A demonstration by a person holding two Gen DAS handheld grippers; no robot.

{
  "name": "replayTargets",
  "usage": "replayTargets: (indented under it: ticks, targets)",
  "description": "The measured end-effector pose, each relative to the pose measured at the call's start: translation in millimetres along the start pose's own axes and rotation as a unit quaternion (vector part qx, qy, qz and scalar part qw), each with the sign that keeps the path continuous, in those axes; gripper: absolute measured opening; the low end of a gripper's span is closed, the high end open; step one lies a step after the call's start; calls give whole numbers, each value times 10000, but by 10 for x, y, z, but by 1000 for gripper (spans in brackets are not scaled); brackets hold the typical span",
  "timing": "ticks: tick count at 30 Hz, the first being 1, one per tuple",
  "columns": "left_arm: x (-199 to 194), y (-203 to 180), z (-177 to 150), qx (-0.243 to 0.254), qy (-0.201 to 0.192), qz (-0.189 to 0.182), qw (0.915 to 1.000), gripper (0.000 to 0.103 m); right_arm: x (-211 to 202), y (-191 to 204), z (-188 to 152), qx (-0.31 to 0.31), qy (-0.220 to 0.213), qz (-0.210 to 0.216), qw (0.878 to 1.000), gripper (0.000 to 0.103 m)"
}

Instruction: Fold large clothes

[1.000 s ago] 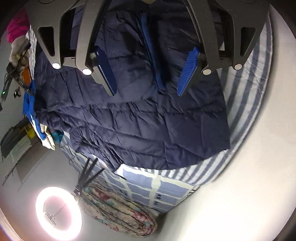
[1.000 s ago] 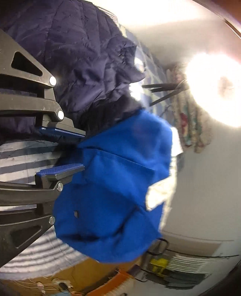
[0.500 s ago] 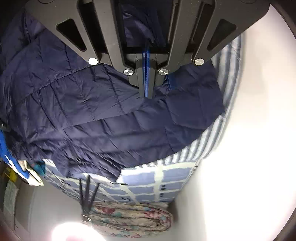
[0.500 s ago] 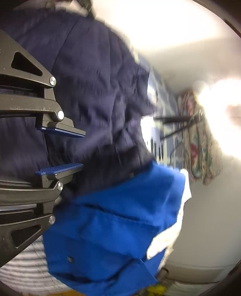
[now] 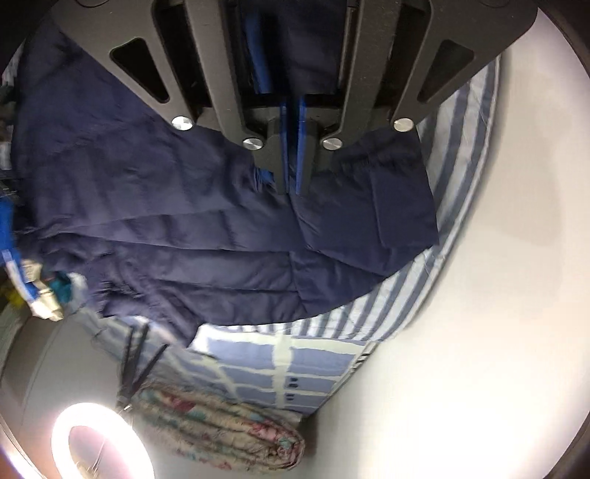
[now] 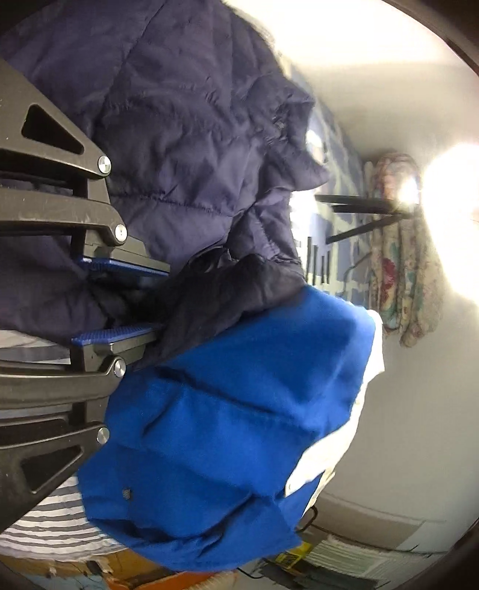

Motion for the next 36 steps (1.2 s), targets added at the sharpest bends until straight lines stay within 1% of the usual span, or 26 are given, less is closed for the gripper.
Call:
replayTargets:
  ticks: [1, 2, 3, 5, 7, 8, 9, 10, 12, 14, 15, 17, 18, 21, 23, 26, 28, 29, 31, 32, 33, 34, 36]
  targets:
    - [-70, -4, -53, -60, 57, -233, 9997, 16, -79, -19, -28, 144, -7, 237, 9996, 28]
    - [-126, -37, -87, -64, 83, -387, 9992, 21, -128, -10, -61, 211, 9, 411, 9989, 28]
    - [-213, -119, -166, 110, 99, -571, 9983, 21, -212, 9, -118, 240, 57, 678, 9974, 28]
    - [-324, -292, -286, 550, 56, -583, 9968, 21, -285, 116, -217, 33, 115, 885, 9960, 28]
    - [-348, -491, -423, 1082, -7, -485, 9929, 21, -346, 270, -328, -326, 228, 1165, 9924, 28]
    - [-294, -570, -466, 1299, 23, -320, 9910, 21, -332, 362, -384, -534, 349, 1270, 9898, 28]
    - [-205, -642, -520, 1477, 96, -87, 9890, 21, -295, 437, -426, -713, 427, 1240, 9888, 28]
    - [-51, -670, -537, 1528, 252, 161, 9878, 21, -243, 493, -454, -860, 458, 1101, 9891, 28]
    - [108, -608, -476, 1291, 319, 322, 9906, 21, -102, 530, -464, -869, 519, 929, 9905, 28]
    - [182, -537, -348, 955, 290, 405, 9942, 21, 53, 520, -417, -687, 587, 887, 9920, 28]
    - [214, -518, -304, 872, 303, 408, 9949, 21, 134, 504, -372, -617, 558, 788, 9934, 28]
    - [288, -484, -227, 829, 300, 579, 9944, 21, 257, 464, -310, -545, 559, 581, 9953, 30]
    - [311, -481, -195, 770, 305, 595, 9948, 21, 295, 423, -298, -442, 591, 591, 9955, 32]
    - [320, -483, -205, 729, 276, 669, 9947, 21, 261, 357, -284, -298, 607, 694, 9953, 32]
    - [227, -470, -209, 680, 198, 657, 9953, 21, 118, 345, -292, -264, 529, 762, 9953, 34]
    - [-44, -379, -243, 438, 87, 431, 9981, 21, -169, 291, -295, -220, 336, 841, 9956, 40]
    - [-347, -289, -266, 280, -43, 224, 9993, 21, -396, 253, -298, -204, 187, 877, 9958, 42]
    - [-453, -261, -277, 256, -92, 166, 9995, 22, -605, 206, -316, -171, 58, 935, 9955, 43]
    - [-822, -186, -357, 271, -218, 59, 9994, 34, -935, 133, -347, -141, -135, 989, 9949, 48]
    - [-911, -166, -367, 287, -262, 1, 9992, 48, -1140, 87, -379, -126, -249, 994, 9947, 49]
    - [-1127, -130, -442, 333, -353, -83, 9988, 57, -1314, 52, -409, -97, -334, 1027, 9941, 49]
    - [-1301, -103, -522, 366, -409, -101, 9984, 59, -1463, 20, -449, -67, -403, 1057, 9936, 50]
    - [-1546, -84, -646, 436, -437, -175, 9979, 61, -1823, -38, -572, 0, -605, 1103, 9921, 55]
Point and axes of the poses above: each gripper's, at about its wrist camera, not at the fingertips, and x roughly the way its jaws point, y to its left, z to its top, the point moved 2 cm from there along x, roughly the way its jaws point, and after that the axes turned 8 degrees about z, right-handed, at the moved point
